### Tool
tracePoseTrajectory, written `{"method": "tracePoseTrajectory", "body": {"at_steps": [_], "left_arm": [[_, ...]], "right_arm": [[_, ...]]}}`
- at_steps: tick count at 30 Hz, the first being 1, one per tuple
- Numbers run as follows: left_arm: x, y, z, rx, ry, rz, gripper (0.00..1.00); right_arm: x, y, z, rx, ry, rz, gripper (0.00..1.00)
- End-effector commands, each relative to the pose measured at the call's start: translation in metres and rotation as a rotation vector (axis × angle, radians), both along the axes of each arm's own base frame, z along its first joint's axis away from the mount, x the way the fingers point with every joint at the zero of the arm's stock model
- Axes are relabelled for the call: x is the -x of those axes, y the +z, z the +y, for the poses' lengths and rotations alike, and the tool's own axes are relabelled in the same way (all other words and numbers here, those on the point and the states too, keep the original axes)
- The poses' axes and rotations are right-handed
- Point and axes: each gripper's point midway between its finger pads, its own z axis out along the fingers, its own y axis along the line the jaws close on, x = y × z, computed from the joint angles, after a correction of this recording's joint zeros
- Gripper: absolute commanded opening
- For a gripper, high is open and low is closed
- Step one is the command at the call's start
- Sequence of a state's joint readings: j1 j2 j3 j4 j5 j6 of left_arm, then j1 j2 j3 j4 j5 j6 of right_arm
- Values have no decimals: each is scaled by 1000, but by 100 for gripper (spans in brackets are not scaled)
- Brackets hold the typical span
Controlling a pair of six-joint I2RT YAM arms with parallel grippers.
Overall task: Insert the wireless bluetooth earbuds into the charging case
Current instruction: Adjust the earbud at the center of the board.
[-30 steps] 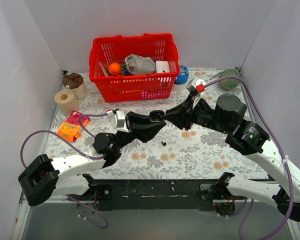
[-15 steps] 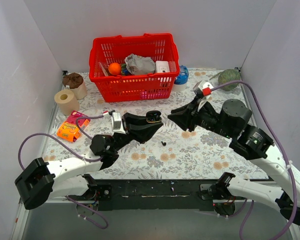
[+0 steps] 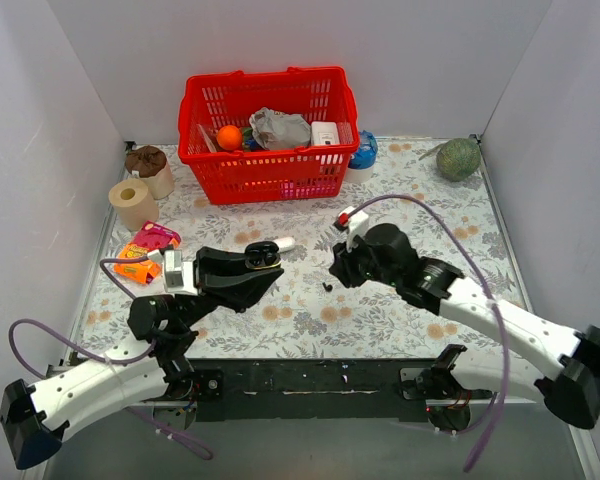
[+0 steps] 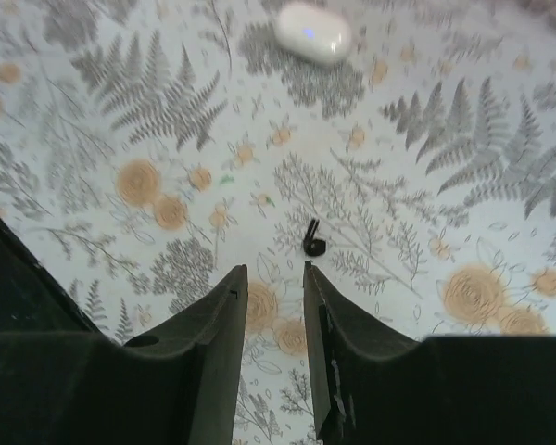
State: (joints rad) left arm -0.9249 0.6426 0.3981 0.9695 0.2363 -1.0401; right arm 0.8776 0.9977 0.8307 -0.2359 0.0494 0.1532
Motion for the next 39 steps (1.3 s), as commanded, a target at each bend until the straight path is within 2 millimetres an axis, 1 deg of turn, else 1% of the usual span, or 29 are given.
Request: {"method": "tracePoseTrajectory", "body": {"at_steps": [1, 2, 4, 5, 6, 7, 9, 10, 13, 15, 16, 18, 19, 22, 23, 26, 33, 37, 39], "left_arm": [[8, -33, -9, -122, -97, 137, 0], [8, -38, -7, -124, -96, 155, 0], [13, -40, 1, -106, -101, 165, 0], [13, -45, 3, -108, -96, 176, 0], [14, -43, 9, -91, -85, 178, 0], [14, -44, 11, -89, -79, 178, 0], [15, -47, 14, -90, -69, 180, 0], [16, -47, 16, -87, -66, 176, 0], [15, -50, 15, -104, -64, 181, 0], [16, -53, 13, -116, -70, 183, 0], [16, -55, 12, -122, -74, 182, 0], [16, -58, 10, -128, -80, 187, 0], [16, -59, 9, -131, -85, 189, 0], [17, -61, 8, -134, -92, 190, 0], [17, -61, 7, -136, -94, 188, 0], [17, -61, 7, -136, -95, 189, 0], [15, -65, 8, -131, -91, 201, 0], [15, -67, 8, -133, -86, 202, 0], [14, -67, 8, -133, -84, 202, 0]], "right_arm": [[-5, -48, 6, 113, 12, 79, 38], [-4, -70, 8, 153, 12, 125, 39], [-6, -93, 11, 178, 3, 163, 41], [-5, -98, 12, 181, 8, 174, 42], [-8, -102, 14, 182, 0, 171, 42], [-9, -114, 14, 206, -13, 194, 43], [-12, -124, 14, 226, -19, 201, 43], [-13, -133, 14, 242, -28, 213, 43], [-16, -147, 12, 261, -51, 221, 42], [-16, -157, 7, 276, -73, 229, 35], [-16, -163, 4, 288, -84, 237, 27], [-16, -171, 2, 300, -92, 246, 20], [-16, -175, 1, 308, -97, 253, 14], [-13, -183, -1, 318, -96, 271, 6], [-17, -182, 3, 300, -98, 260, 5], [-20, -189, 0, 314, -110, 268, 2], [-29, -195, -10, 316, -157, 277, 1], [-36, -192, -9, 290, -158, 273, 1], [-40, -189, -5, 269, -147, 280, 1]]}}
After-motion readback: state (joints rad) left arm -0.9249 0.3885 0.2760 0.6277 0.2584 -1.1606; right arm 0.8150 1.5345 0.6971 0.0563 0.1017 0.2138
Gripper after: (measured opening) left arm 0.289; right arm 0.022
